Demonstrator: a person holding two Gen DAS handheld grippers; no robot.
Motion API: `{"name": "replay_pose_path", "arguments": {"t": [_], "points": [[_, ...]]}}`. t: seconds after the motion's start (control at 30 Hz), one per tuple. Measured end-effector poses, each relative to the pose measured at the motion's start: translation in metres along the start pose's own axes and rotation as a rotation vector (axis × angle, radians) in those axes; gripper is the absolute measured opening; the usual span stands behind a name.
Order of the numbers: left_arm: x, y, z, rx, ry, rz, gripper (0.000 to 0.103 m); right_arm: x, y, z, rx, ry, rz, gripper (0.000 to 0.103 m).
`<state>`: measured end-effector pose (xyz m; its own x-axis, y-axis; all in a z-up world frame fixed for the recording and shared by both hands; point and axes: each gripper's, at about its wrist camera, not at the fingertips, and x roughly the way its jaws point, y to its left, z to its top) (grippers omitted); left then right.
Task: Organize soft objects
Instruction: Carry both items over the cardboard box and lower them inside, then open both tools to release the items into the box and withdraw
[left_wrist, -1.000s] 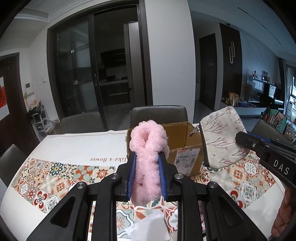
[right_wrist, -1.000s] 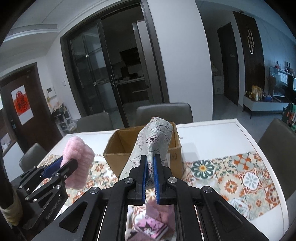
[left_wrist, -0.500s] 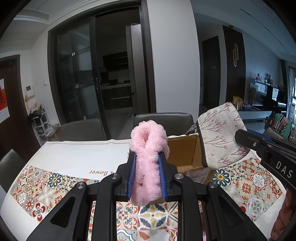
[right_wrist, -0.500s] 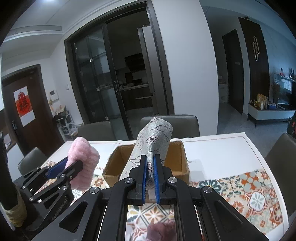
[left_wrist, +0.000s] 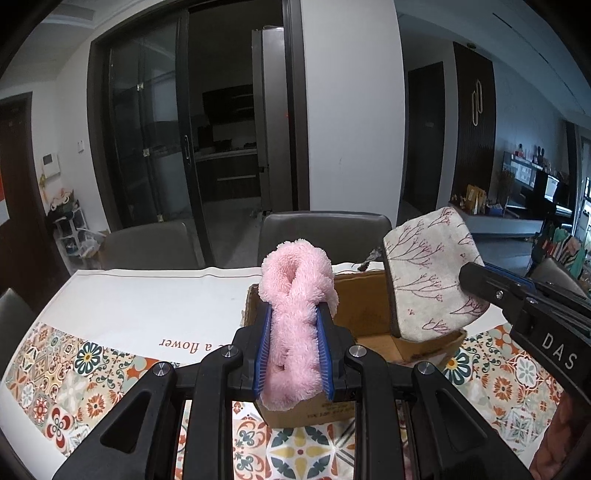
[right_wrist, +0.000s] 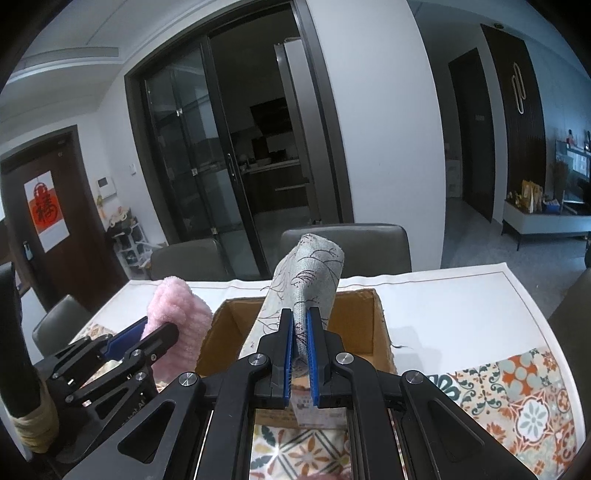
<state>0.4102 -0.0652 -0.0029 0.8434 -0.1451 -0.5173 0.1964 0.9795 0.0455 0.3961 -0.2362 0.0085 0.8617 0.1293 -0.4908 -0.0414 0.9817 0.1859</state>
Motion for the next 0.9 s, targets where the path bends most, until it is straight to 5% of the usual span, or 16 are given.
{"name": "replay_pose_path", "arguments": {"t": [0.63,0.83,0.9], "points": [[0.079,-0.014,-0.016,0.065,0.135,0.002,0.028,0.081,-0.021,-0.015,0.014,0.169,-0.031,0.008],[0.082,-0.016,-0.019,0.073,0.143,0.001,0.049,0.094,-0.026,-0.021,0.033,0.205,-0.031,0.011],[0.078,-0.014,-0.018,0.075,0.131,0.008,0.054,0.095,-0.026,-0.021,0.034,0.219,-0.026,0.024]]}}
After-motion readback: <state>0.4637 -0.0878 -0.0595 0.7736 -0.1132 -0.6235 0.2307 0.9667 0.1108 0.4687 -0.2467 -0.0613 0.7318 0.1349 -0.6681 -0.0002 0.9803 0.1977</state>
